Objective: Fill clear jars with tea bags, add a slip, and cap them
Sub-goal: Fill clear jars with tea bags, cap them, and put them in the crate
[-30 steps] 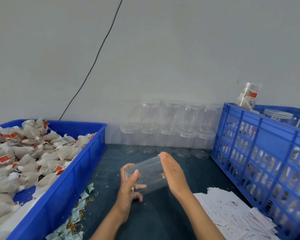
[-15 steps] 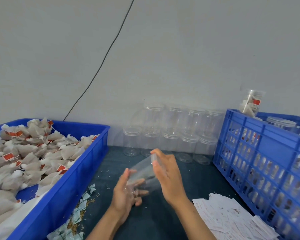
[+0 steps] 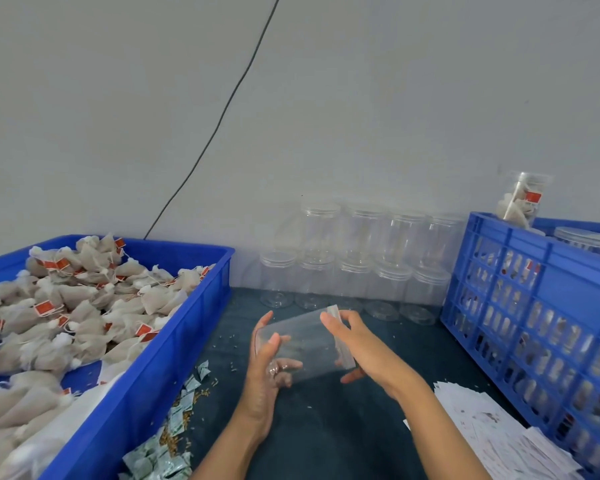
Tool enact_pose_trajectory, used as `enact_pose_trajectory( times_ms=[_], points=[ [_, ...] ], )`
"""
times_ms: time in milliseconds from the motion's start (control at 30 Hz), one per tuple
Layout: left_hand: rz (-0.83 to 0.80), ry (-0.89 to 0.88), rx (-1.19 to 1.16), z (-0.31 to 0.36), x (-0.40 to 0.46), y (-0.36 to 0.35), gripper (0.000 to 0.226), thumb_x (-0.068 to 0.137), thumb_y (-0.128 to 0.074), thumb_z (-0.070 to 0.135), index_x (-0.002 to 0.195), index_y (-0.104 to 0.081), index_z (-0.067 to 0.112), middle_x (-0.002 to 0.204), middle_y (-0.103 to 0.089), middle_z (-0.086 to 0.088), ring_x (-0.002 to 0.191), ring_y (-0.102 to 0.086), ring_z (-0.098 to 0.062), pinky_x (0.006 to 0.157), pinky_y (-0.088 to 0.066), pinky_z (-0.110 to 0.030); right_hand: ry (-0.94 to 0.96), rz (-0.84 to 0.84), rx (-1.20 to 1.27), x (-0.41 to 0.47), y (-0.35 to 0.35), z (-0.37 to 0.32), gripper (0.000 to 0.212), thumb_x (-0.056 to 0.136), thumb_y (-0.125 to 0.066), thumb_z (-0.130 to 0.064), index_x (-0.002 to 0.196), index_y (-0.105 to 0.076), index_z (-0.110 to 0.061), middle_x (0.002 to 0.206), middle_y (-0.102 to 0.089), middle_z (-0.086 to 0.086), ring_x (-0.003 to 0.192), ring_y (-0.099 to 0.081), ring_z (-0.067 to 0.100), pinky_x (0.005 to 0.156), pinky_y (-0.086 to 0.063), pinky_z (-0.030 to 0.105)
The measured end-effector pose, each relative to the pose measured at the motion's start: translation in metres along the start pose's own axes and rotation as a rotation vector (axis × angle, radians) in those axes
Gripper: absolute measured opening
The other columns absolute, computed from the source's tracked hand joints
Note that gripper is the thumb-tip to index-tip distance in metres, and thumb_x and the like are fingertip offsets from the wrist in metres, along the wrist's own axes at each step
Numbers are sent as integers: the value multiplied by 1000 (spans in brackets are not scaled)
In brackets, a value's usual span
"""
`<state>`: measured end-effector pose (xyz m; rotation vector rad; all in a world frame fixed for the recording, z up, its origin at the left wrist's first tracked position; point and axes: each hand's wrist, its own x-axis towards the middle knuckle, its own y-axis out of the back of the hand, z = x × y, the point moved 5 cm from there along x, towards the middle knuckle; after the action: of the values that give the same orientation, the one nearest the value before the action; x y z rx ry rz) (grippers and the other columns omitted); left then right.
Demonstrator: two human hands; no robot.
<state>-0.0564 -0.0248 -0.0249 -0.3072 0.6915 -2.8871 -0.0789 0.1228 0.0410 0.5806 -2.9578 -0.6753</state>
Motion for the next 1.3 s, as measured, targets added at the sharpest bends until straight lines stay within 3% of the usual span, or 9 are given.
enact_pose_trajectory(
  times_ms=[100,267,400,500,667,800,967,1133,1300],
  points=[
    [2,24,-32,-3,2,3,65,65,-65,57,125,-55,36,108,-66,-11,66,-61,-20,51,-37,-25,127,-58,-18,-3,6,-4,41,87,-56,-55,124,-39,-51,126,-46,-10,112,-52,7,80,-47,19],
    [-5,87,-7,-7,3,3,70,60,-63,62,122,-57,30,95,-72,-7,61,-63,-21,47,-39,-23,310,-216,-197,-9,18,-4,93,75,-79,-15,134,-23,-60,144,-26,-18,135,-33,8,109,-40,40],
    [20,72,3,-7,3,4,58,73,-55,53,126,-53,29,100,-70,-7,63,-62,-21,48,-40,-24,186,-212,-134,-6,16,3,109,72,-79,-50,140,6,-60,144,-18,-19,129,-39,11,101,-43,30],
    [18,68,10,-5,3,4,60,71,-59,54,125,-53,31,101,-68,-8,64,-61,-21,48,-40,-23,50,-142,4,-4,14,4,91,70,-49,-77,145,-4,-52,138,-28,-15,120,-44,12,88,-54,28],
    [-1,79,10,-7,3,4,58,73,-54,52,126,-54,27,94,-71,-5,63,-62,-22,46,-38,-22,137,-112,-18,-5,24,-1,61,77,-67,-53,132,-40,-44,121,-52,-9,109,-58,8,85,-55,26],
    [-36,93,31,-7,2,2,62,69,-60,56,124,-55,28,97,-70,-7,64,-63,-23,48,-37,-23,277,-237,-237,-17,30,-9,97,74,-78,-13,135,-22,-62,143,-32,-17,133,-38,5,95,-52,33],
    [-58,75,76,-8,-1,-1,68,60,-62,64,122,-56,35,100,-69,-4,66,-62,-20,52,-39,-23,59,-223,-244,-16,17,-2,109,70,-73,-61,141,9,-60,158,3,-12,137,-32,21,100,-46,34],
    [-39,78,69,-8,0,-1,70,58,-65,61,122,-56,33,101,-68,-5,66,-63,-20,51,-39,-23,-52,-119,-102,-13,22,0,67,82,-62,-57,136,-30,-35,135,-45,-3,112,-53,17,81,-59,36],
    [12,125,-39,-9,2,3,55,74,-59,50,121,-54,24,101,-69,-9,62,-64,-23,47,-39,-23,203,-95,-322,-22,42,-15,83,65,-86,-25,123,-35,-54,133,-35,-21,123,-41,0,100,-46,35]
  ],
)
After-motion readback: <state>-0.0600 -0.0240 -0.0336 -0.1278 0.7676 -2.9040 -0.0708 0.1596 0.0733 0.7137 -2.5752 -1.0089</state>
